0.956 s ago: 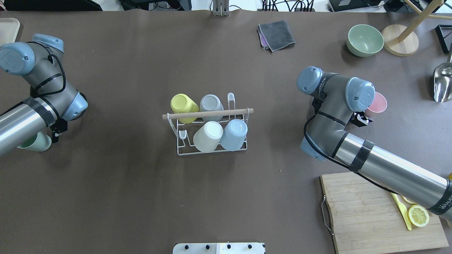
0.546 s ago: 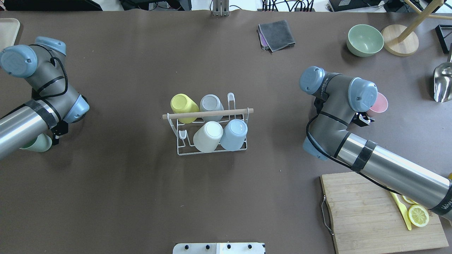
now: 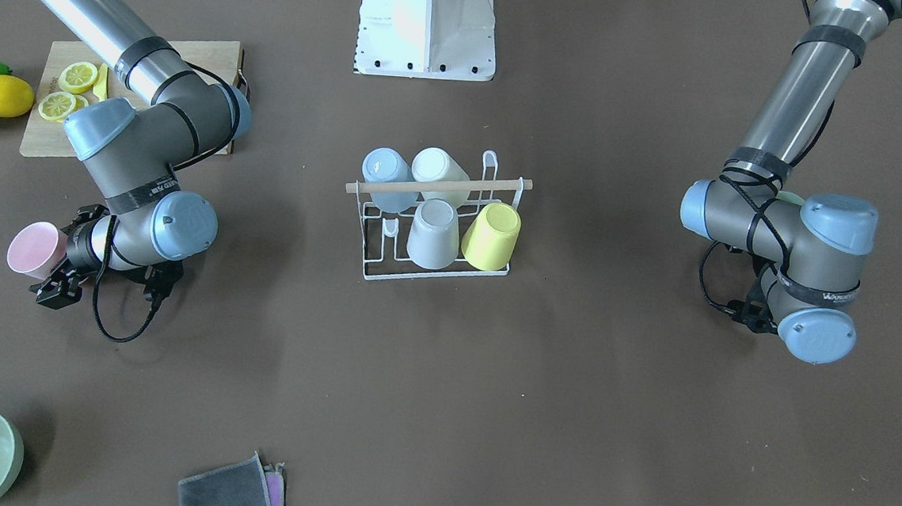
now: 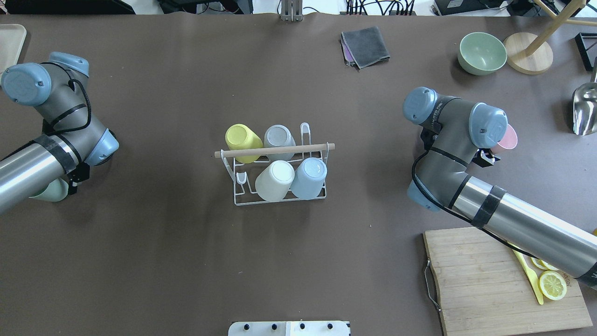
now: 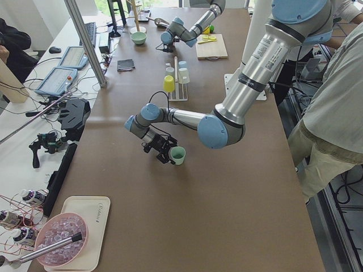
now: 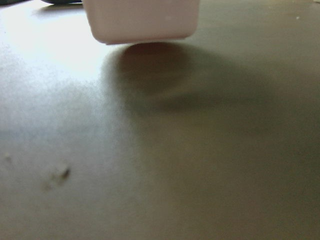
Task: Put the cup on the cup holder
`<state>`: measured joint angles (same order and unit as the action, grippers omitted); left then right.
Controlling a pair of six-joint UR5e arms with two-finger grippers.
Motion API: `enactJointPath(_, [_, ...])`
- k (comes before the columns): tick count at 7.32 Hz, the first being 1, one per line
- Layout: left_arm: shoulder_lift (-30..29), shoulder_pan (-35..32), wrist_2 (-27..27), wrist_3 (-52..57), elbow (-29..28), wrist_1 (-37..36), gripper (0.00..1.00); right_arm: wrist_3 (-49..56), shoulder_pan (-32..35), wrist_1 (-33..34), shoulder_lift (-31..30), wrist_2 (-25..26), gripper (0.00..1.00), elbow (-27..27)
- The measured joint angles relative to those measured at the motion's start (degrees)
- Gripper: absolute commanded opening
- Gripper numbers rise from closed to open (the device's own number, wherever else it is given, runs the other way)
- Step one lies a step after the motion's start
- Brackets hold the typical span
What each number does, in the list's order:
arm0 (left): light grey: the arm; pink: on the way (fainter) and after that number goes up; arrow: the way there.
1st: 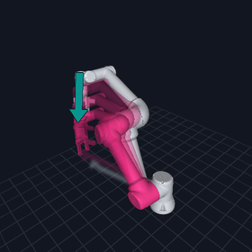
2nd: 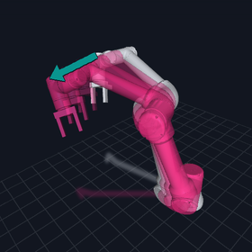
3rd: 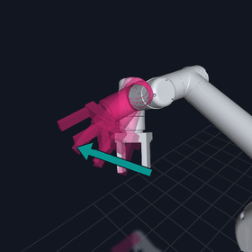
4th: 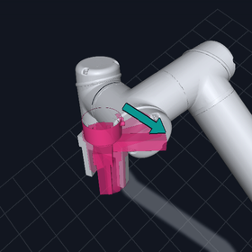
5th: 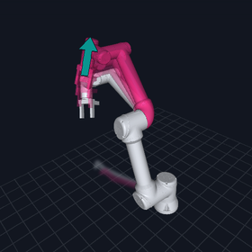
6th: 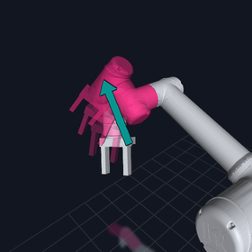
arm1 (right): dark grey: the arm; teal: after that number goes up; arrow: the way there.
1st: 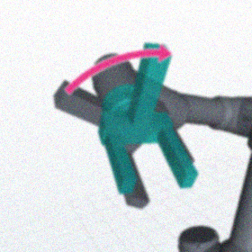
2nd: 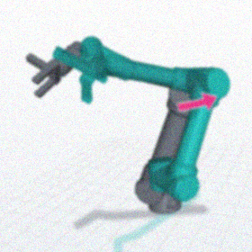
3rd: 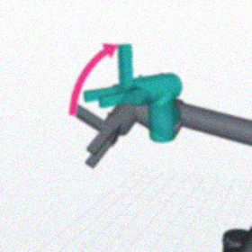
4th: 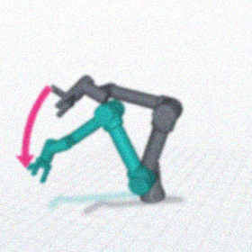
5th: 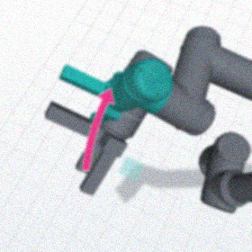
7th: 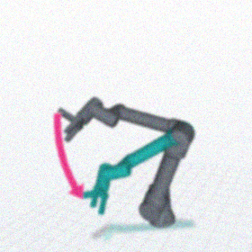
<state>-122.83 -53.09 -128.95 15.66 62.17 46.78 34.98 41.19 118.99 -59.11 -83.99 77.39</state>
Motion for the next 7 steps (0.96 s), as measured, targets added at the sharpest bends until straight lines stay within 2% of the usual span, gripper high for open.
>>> enactJointPath(4, [0.26, 0.01, 0.51, 0.89, 0.43, -0.86, 0.98, -0.09, 0.61, -1.04, -1.50, -0.12, 0.96, 1.28])
enactJointPath(5, [0.33, 0.00, 0.53, 0.93, 0.49, -0.89, 0.98, -0.24, 0.64, -1.09, -1.96, -0.12, 0.88, 1.73])
enactJointPath(7, [0.44, 0.00, 0.54, 0.97, 0.59, -0.90, 0.98, -0.43, 0.60, -1.12, -2.68, -0.07, 0.46, 2.53])
